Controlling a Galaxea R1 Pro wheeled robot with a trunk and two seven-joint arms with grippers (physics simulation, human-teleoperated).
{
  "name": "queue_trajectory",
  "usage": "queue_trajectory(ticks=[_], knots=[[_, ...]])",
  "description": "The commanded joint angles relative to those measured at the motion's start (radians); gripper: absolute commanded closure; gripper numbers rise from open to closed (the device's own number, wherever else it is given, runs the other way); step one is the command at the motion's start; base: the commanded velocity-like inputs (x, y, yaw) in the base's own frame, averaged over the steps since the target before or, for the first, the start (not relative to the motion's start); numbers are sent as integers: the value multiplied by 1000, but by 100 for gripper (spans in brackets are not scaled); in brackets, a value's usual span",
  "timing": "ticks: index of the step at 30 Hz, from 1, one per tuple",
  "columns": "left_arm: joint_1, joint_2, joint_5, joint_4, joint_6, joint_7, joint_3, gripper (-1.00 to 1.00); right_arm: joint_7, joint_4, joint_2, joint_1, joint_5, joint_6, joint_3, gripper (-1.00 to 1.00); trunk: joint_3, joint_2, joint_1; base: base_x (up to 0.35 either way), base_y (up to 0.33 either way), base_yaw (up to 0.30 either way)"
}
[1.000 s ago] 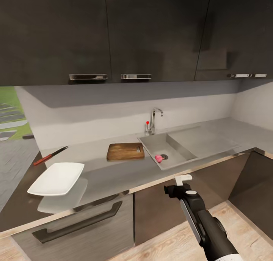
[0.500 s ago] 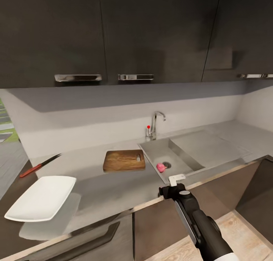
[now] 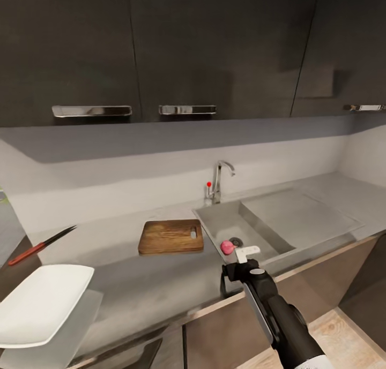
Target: In the kitchen, take the Vidalia onion out of the sink, dice it on the chopping board with the paring knife, put the diced onion into the bowl on the countertop, then place both the paring knife and the chopping board into the sink.
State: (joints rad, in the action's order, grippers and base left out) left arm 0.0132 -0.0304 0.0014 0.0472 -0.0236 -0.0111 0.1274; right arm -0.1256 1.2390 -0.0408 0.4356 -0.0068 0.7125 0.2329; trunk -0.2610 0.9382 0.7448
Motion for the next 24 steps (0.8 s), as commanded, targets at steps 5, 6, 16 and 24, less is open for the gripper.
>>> queue_trajectory(ticks=[5, 6, 16, 24], knots=[[1, 0, 0, 2, -1, -1, 7, -100, -41, -15, -12, 13, -2, 0, 3, -100, -1, 1, 0, 114, -5, 0], [1, 0, 0, 2, -1, -1, 6, -100, -42, -15, -13, 13, -2, 0, 3, -100, -1, 1, 0, 49, -1, 0], [1, 0, 0, 2, -1, -1, 7, -100, -45, -12, -14, 14, -2, 1, 0, -100, -1, 1, 0, 11, 0, 27], [1, 0, 0, 2, -1, -1, 6, -100, -45, -12, -14, 14, -2, 1, -1, -100, -1, 1, 0, 0, 0, 236]])
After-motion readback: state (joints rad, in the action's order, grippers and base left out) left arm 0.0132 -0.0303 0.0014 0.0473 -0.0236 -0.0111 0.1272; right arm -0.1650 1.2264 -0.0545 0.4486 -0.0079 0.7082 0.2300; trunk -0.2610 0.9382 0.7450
